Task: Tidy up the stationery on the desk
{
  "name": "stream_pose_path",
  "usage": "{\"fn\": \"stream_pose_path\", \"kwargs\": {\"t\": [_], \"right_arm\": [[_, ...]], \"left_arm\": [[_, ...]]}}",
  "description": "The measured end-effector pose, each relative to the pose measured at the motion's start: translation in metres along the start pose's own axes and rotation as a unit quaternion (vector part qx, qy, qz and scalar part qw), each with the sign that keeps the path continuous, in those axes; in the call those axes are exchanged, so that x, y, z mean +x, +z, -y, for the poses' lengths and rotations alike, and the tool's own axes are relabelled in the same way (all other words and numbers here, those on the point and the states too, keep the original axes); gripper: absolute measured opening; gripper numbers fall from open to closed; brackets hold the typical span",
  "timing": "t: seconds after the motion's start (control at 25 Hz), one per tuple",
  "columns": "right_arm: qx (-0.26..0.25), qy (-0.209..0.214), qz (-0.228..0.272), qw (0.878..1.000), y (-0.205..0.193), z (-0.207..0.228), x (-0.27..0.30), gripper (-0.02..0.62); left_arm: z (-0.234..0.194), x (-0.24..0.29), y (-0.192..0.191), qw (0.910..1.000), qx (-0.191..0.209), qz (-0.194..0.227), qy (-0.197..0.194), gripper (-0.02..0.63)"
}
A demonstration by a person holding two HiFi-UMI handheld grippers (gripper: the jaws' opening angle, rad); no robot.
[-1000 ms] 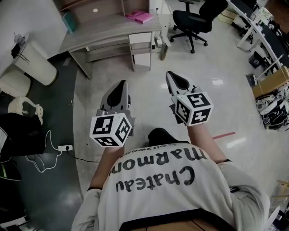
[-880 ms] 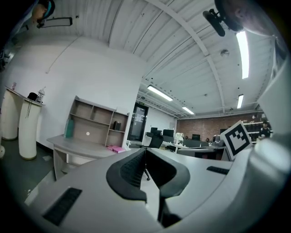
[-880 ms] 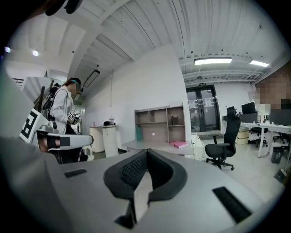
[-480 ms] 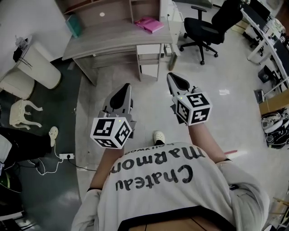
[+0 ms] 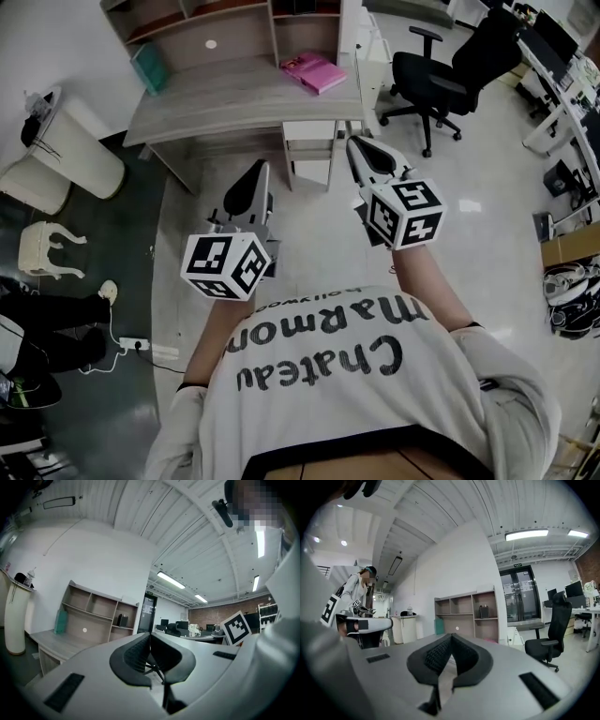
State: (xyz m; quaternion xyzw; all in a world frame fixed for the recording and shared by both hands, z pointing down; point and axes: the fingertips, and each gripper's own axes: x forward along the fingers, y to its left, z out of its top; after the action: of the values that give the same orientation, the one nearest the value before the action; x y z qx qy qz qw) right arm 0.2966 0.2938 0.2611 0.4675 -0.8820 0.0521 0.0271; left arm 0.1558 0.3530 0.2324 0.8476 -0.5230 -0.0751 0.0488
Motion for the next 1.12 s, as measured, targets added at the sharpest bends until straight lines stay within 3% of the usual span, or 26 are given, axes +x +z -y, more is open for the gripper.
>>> {"fn": "stream_pose_path", "kwargs": {"t": [0.28,0.6,1.12], "right_arm": [[0.003,0.007,0.012,1.0,0.012,0.043,0.038,0.012],[0.027,0.002,-0.043,0.999,-0.037,0.067,0.073,0.012],[0.053,-0.043,-0.063,0.996,-0.039,0.129,0.186,0.012]], "left_arm": [[-0.011,0.055,-0.003,0.9999,0.001,0.013,0.005,0.015],[-0.037,0.088,-0.048,0.9991,-0.027,-0.032,0.012,0.015],[-0.111,0.222,-0.053,0.9966,-0.035,-0.057,-0.047,0.015]]}}
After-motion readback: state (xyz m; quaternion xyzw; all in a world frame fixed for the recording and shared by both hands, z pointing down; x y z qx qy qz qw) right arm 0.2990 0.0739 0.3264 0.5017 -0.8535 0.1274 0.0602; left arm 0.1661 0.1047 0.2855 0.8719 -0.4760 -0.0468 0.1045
